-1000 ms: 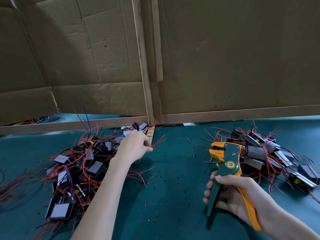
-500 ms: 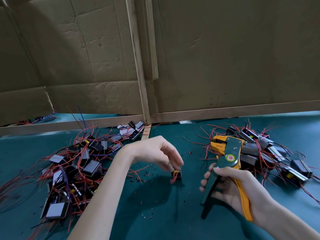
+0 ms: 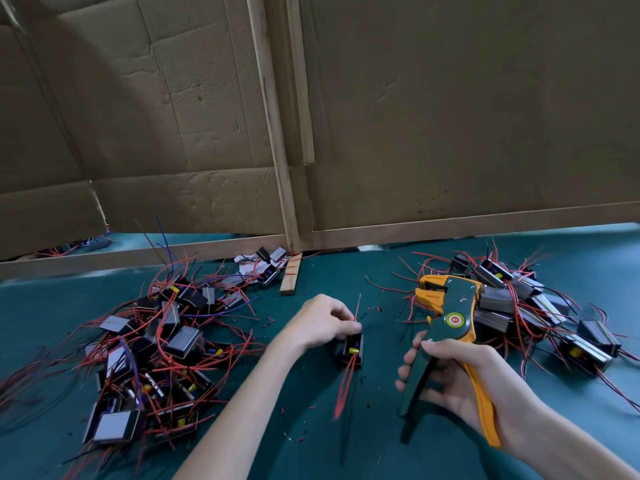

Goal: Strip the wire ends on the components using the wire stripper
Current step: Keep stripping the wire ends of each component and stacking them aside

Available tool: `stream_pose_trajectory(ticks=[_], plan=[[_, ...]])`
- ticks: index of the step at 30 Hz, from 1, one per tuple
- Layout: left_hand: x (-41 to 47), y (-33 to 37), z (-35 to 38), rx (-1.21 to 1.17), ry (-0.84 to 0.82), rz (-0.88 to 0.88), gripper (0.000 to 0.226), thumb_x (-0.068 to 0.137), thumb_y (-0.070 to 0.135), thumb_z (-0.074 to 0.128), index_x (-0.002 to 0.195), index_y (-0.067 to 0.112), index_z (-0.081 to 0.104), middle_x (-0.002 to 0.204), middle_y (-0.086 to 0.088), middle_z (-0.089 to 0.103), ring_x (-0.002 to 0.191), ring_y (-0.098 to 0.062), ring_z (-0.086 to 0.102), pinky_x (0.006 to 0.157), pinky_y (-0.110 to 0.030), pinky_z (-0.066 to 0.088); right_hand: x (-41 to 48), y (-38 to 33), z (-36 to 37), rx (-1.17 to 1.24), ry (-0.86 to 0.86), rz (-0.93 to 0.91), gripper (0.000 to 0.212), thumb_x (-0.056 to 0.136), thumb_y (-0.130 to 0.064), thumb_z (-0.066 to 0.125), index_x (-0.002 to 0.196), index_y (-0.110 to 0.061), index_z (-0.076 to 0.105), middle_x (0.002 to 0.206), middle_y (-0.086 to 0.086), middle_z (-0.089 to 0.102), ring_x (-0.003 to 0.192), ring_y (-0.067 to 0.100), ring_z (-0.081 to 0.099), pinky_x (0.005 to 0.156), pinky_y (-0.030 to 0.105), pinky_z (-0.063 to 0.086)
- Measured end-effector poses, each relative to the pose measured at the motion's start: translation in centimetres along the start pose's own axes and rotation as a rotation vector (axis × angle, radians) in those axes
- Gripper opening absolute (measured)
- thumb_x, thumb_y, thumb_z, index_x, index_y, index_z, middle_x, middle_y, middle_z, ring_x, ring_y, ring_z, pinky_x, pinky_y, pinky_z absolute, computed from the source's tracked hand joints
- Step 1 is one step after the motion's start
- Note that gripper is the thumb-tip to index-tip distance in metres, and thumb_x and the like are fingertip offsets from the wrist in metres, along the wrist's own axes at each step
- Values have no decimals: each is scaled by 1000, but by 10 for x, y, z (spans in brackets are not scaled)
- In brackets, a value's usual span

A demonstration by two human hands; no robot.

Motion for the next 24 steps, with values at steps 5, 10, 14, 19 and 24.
stream_pose_trajectory(ticks=[5,10,14,19,24], plan=[[-4,9,5,-386,-69,171,6,92,10,62,93,15,58,84,0,76,82,-4,69,78,-12,47,0,0,0,-29,-21,-23,16,62,-6,71,76,-2,75,78,24,65,71,41,68,67,51,58],[-16,31,-5,-542,56,316,5,90,10,64,87,13,66,74,-2,74,75,-11,68,79,-19,51,-4,-2,5,-105,-102,-63,27,50,-10,81,76,-3,74,76,26,63,68,42,67,65,50,57],[-31,46,-21,-484,43,410,10,88,11,67,84,18,72,73,3,73,73,-6,66,71,-16,50,-9,-4,8,-170,-184,-78,30,53,-13,82,80,-3,73,78,26,64,70,41,67,68,50,57],[-47,53,-33,-395,49,466,16,85,-2,68,87,14,71,80,0,74,81,-13,71,73,-23,57,-13,-5,10,-217,-244,-102,31,57,-13,82,85,-3,73,80,27,63,72,41,66,70,51,57],[-49,53,-35,-376,69,445,18,82,0,70,77,12,58,72,4,69,89,-29,72,79,-34,56,-12,-5,10,-222,-254,-108,31,56,-11,82,83,-1,72,79,28,63,71,43,65,68,51,56]])
Point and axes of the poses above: each hand's wrist, its own x-axis towards the middle knuckle, its own z-axis out of the palm, y = z × x, the point moved 1 cm from there along x, towards the middle knuckle
